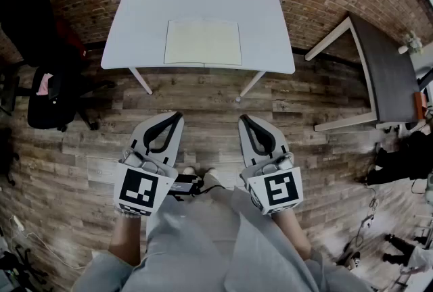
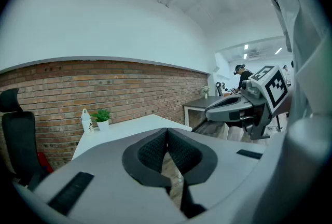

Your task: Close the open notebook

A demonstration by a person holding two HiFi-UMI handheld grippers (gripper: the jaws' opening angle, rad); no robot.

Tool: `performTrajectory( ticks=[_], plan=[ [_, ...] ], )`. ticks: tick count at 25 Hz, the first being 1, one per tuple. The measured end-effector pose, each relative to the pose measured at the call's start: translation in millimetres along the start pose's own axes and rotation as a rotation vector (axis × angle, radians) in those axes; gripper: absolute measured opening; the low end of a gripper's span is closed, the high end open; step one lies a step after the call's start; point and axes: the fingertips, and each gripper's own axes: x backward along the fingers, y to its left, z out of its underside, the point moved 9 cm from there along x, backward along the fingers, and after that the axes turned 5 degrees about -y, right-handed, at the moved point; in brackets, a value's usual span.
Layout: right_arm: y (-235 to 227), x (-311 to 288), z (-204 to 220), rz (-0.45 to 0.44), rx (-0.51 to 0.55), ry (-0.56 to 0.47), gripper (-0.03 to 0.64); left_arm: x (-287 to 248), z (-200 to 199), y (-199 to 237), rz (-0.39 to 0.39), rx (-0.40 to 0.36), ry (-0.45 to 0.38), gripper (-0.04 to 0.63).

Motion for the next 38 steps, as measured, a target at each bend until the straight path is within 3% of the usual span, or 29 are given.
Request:
performTrajectory(
  ticks=[20,38],
  plan=[
    [13,-8,-1,0.011,-0.013,-0.015,0.044,7,2,13,0.015,0.012,-0.019,0.018],
    [50,-13,-5,0.136,-0.023,-0.015,0.044,33,6,47,0.062,0.000,-0.063,0.018]
  ],
)
